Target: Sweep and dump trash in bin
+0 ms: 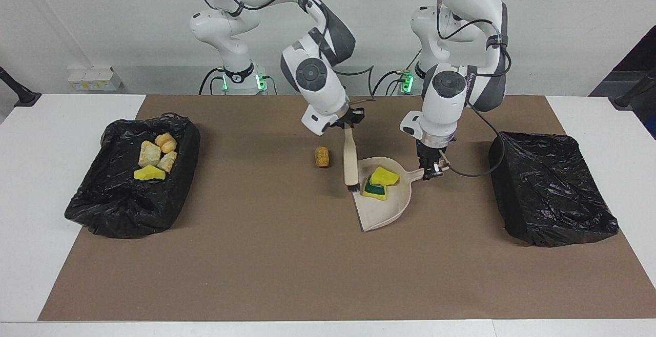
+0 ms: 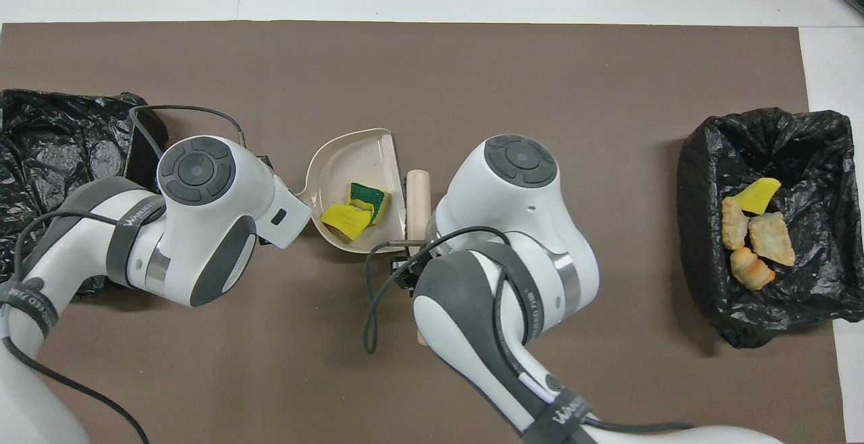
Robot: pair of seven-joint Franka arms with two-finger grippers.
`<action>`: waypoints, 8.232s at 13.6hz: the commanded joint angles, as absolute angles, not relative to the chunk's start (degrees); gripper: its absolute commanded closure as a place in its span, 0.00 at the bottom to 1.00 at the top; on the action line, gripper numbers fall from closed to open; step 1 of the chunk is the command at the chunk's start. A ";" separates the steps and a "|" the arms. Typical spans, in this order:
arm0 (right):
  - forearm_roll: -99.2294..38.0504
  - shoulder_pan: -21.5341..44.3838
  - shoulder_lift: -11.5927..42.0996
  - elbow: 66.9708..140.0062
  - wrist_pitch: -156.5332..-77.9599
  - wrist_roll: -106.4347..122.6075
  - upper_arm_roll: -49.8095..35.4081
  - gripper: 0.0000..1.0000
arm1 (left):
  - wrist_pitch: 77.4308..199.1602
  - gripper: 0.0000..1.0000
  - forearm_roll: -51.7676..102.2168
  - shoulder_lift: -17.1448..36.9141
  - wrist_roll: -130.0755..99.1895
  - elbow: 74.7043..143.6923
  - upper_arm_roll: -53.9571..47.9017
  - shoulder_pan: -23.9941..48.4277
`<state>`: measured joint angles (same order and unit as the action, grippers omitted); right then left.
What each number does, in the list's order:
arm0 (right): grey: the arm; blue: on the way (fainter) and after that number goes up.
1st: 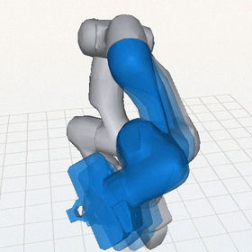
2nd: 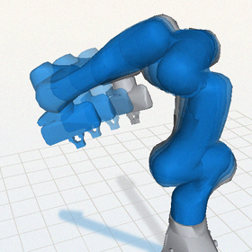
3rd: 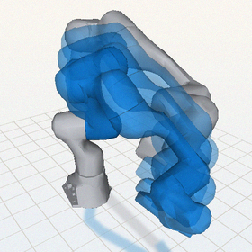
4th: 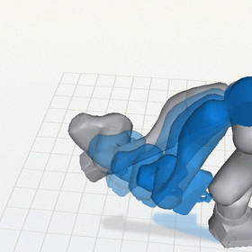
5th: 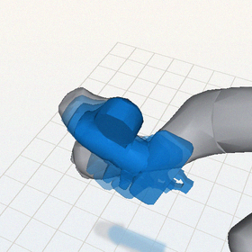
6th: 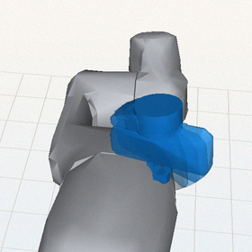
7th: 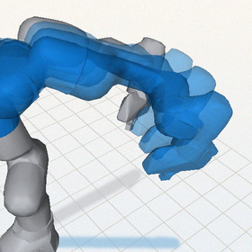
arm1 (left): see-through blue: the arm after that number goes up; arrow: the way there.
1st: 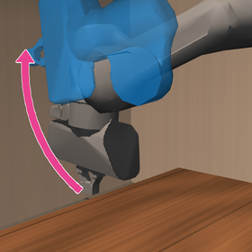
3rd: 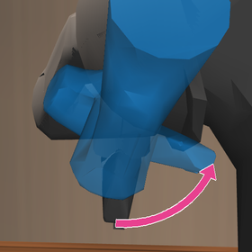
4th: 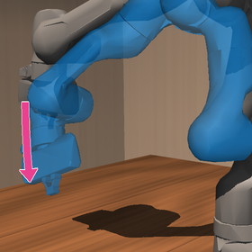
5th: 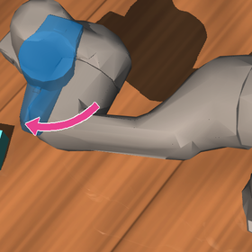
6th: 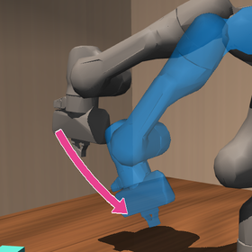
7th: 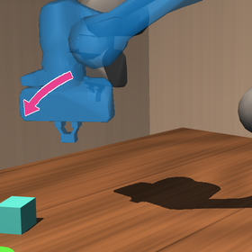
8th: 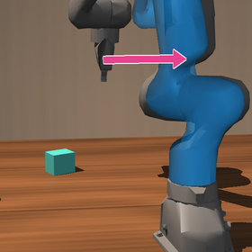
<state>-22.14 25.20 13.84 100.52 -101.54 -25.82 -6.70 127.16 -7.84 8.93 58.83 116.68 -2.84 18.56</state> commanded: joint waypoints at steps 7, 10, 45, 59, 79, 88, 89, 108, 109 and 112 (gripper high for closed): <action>-6.60 19.78 3.00 114.50 -94.04 -25.05 -7.12 1.00 | 128.23 1.00 -12.21 6.33 70.40 121.19 -2.37 18.63; -6.24 20.12 -0.78 120.65 -94.39 -26.01 -7.21 1.00 | 129.37 1.00 -12.66 3.96 70.23 125.14 -2.37 19.42; -12.57 28.46 3.35 112.67 -101.86 -26.54 -7.91 1.00 | 125.97 1.00 -11.87 -2.02 82.86 122.80 -2.20 6.00; -10.91 45.87 4.04 125.24 -121.89 -49.46 -8.00 1.00 | 116.01 1.00 -12.09 3.42 92.99 97.92 -1.41 -23.81; -6.15 15.24 1.41 98.54 -95.11 -17.44 -7.38 0.00 | 105.57 1.00 -67.24 0.26 79.02 100.20 -2.02 -10.91; 0.61 -3.15 1.23 93.70 -94.31 3.95 -5.98 0.00 | 99.68 1.00 -55.69 -0.18 67.00 100.28 -2.64 -5.90; 0.88 -4.12 1.23 93.34 -94.22 3.87 -5.89 0.00 | 98.89 1.00 -50.33 -0.26 64.62 100.28 -2.64 -5.28; -0.35 -5.80 -1.84 92.55 -87.98 0.88 -3.69 0.00 | 111.52 1.00 -4.31 20.63 -24.65 92.22 -2.64 27.76; -0.35 -5.80 -1.76 92.55 -87.98 0.88 -3.69 0.00 | 113.19 1.00 -3.87 21.52 -27.05 90.72 -2.72 28.82; -0.35 -5.80 -1.76 92.55 -87.98 0.88 -3.69 0.00 | 115.48 1.00 -1.24 22.68 -27.95 90.53 -2.72 31.29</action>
